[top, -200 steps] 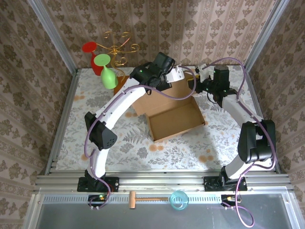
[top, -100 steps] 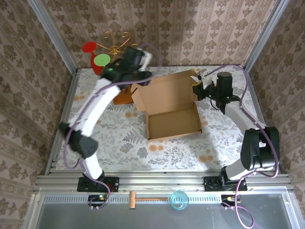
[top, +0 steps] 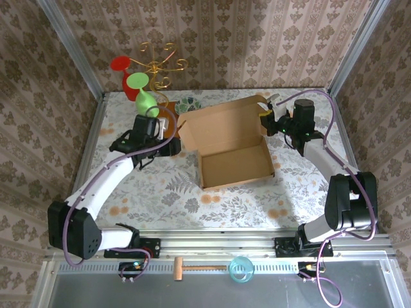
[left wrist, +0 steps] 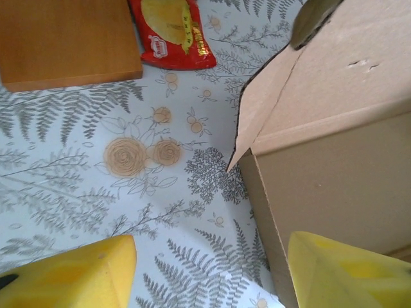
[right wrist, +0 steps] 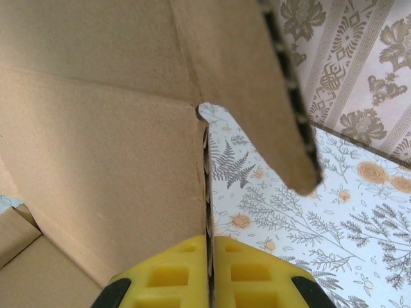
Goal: Fold the paper box
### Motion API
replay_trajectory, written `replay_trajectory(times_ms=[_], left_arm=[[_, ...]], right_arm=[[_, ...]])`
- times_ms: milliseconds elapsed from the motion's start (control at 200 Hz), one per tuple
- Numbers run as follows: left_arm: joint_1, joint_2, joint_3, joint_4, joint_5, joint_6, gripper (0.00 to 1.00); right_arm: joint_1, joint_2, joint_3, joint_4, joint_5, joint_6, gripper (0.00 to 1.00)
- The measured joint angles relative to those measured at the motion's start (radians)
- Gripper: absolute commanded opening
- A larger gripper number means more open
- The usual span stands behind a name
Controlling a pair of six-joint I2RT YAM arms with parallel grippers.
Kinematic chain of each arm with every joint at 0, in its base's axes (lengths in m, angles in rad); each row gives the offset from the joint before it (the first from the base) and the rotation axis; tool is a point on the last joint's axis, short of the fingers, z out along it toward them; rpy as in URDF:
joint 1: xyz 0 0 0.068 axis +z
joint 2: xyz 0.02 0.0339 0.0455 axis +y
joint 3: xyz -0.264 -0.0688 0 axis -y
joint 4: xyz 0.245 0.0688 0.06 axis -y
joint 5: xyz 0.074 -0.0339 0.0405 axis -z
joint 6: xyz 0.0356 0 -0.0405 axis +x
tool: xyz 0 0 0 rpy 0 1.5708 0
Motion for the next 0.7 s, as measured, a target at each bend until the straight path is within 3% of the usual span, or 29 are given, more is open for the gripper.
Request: replay_trajectory(times_ms=[285, 485, 700], left_arm=[[0.000, 0.042, -0.073, 0.323, 0.019, 0.004, 0.63], [-0.020, 0.126, -0.071, 0.398, 0.024, 0.026, 0.55], [-0.095, 0.179, -0.030, 0.375, -0.046, 0.047, 0.20]], right_arm=[[0.000, 0.000, -0.018, 0.006, -0.008, 0.004, 0.00], [0.000, 0.000, -0.018, 0.005, -0.009, 0.005, 0.00], [0.000, 0.000, -0.018, 0.006, -0.008, 0.016, 0.00]])
